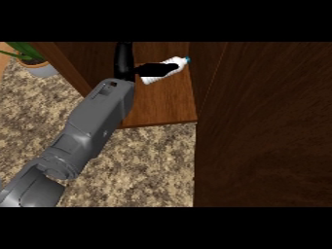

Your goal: Pick up the bottled water, place it into the cabinet and close the cabinet

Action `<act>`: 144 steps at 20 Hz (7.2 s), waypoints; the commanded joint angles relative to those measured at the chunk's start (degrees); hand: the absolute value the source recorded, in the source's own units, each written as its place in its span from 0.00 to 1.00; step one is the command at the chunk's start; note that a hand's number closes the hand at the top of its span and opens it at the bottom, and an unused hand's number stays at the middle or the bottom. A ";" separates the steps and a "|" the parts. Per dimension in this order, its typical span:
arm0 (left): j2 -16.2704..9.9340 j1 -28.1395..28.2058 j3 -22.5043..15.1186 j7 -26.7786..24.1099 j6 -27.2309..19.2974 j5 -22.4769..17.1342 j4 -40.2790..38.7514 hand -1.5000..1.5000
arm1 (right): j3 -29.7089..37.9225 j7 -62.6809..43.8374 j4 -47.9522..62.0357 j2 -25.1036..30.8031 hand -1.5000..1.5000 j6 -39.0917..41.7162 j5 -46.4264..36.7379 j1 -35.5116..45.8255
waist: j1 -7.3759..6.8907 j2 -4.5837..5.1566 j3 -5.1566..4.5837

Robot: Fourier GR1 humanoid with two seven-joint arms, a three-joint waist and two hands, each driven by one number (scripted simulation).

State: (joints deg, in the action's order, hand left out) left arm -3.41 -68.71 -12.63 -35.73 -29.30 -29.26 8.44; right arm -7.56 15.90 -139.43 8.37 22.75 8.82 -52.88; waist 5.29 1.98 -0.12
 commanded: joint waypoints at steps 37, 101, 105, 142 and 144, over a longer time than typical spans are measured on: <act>-0.39 43.29 -18.14 5.36 17.50 -4.76 61.35 0.00 | -4.90 -4.96 -5.72 0.18 0.00 -2.03 -3.17 -2.05 | -6.04 -2.57 0.12; -37.27 85.74 4.50 10.21 43.77 -26.21 97.13 0.00 | -35.13 -22.35 -4.62 17.37 0.00 10.39 -11.18 27.28 | -19.09 -0.06 -1.43; -38.01 84.80 5.35 10.81 43.67 -26.78 97.42 0.00 | -34.24 -22.39 -4.61 16.83 1.00 10.11 -10.05 30.30 | -18.71 -0.26 -1.36; -40.86 82.94 8.29 11.74 48.56 -29.03 95.01 0.00 | -24.51 -27.70 2.50 13.06 1.00 7.74 -2.56 38.73 | -21.70 2.17 -1.36; -40.32 82.78 8.17 11.43 48.72 -29.08 94.25 0.00 | -24.02 -29.27 4.61 12.23 1.00 7.33 -3.11 41.25 | -21.67 2.26 -1.40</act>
State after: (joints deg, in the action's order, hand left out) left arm -43.89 14.05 -4.27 -24.40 19.06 -58.23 103.24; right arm -31.41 -8.77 -138.25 23.48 33.12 7.16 -16.22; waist -16.09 4.29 -1.48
